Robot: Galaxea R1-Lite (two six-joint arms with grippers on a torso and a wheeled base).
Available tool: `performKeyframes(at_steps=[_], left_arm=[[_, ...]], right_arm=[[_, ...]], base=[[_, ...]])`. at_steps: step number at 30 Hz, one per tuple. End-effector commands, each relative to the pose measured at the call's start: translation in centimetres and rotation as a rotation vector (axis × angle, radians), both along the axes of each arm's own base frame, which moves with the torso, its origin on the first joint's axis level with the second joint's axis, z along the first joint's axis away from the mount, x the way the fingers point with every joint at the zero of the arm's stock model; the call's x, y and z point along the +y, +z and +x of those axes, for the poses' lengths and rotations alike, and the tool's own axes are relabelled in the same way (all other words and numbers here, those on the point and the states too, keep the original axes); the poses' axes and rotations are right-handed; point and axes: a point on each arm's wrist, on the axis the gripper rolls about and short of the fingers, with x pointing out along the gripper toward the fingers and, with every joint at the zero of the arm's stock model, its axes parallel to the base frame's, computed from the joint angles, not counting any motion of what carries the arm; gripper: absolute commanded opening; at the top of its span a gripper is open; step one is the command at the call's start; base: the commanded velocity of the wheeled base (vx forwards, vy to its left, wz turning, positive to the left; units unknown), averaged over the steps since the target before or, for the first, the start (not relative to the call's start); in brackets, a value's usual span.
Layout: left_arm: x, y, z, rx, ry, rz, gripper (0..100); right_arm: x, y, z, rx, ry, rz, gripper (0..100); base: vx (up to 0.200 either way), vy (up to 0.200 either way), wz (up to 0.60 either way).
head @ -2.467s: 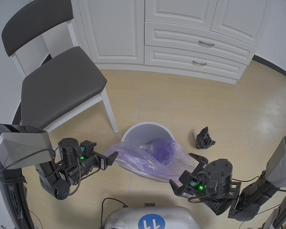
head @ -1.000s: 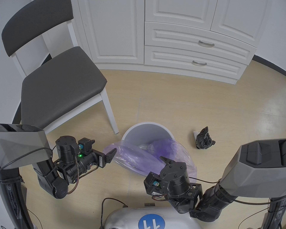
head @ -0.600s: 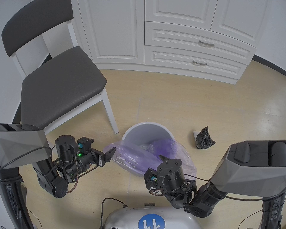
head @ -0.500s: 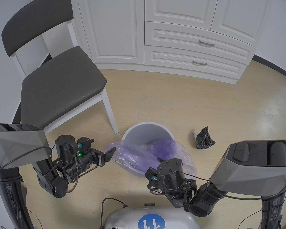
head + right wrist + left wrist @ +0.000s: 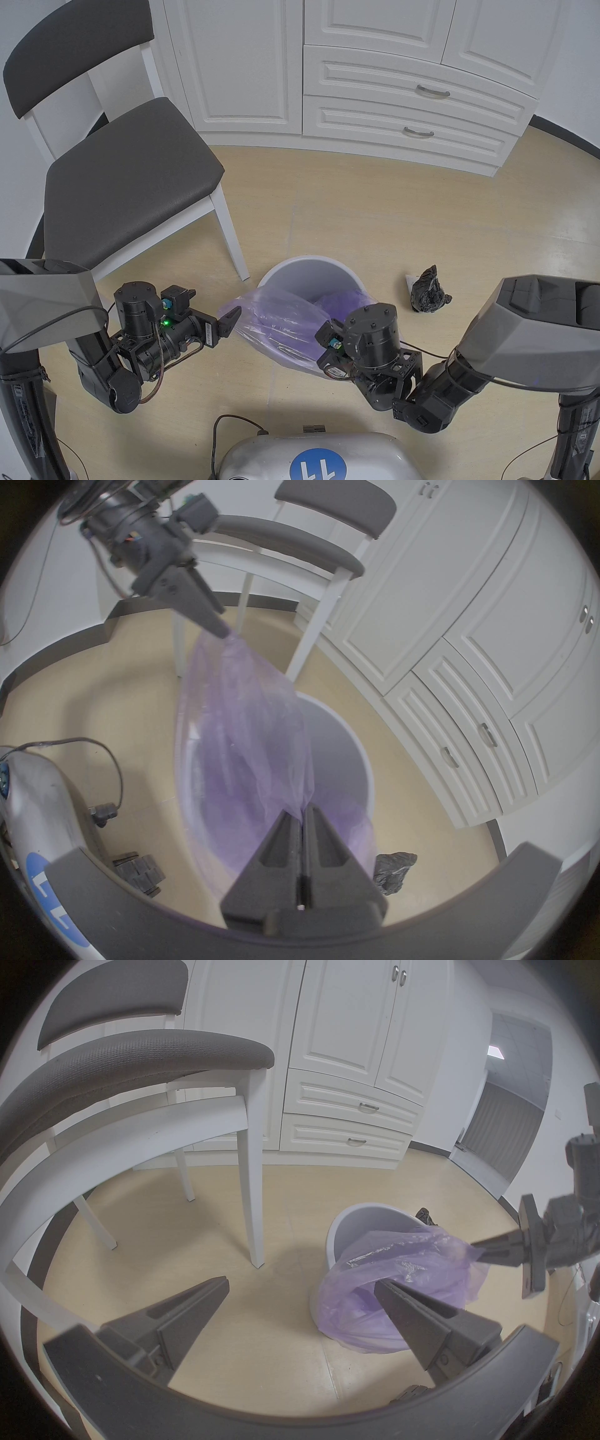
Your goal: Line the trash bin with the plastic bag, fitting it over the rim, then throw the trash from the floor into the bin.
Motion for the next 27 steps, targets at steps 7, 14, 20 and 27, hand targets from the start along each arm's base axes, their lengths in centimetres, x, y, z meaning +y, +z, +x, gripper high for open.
performKeyframes(at_steps=[7,14,20,27], left_arm=[[0.8,1.0,0.3,-0.032,0.024,-0.012,100],[0.9,2.1,0.1,-0.058,0.026,-0.029,100],[1.0,2.5,-0.1,-0.069,0.025,-0.038,100],[1.0,3.1,-0.4,-0.084,0.024,-0.043,100]], right_arm=[[0.2,3.6,5.5,-0.081,-0.081,0.084,0],[0.5,3.7,9.9,-0.152,-0.142,0.152,0],[0.8,2.6,11.8,-0.164,-0.175,0.206,0],[0.7,3.0,14.0,-0.215,-0.201,0.252,0]], base=[[0.000,0.000,0.00],[0.000,0.000,0.00],[0.000,0.000,0.00],[0.000,0.000,0.00]])
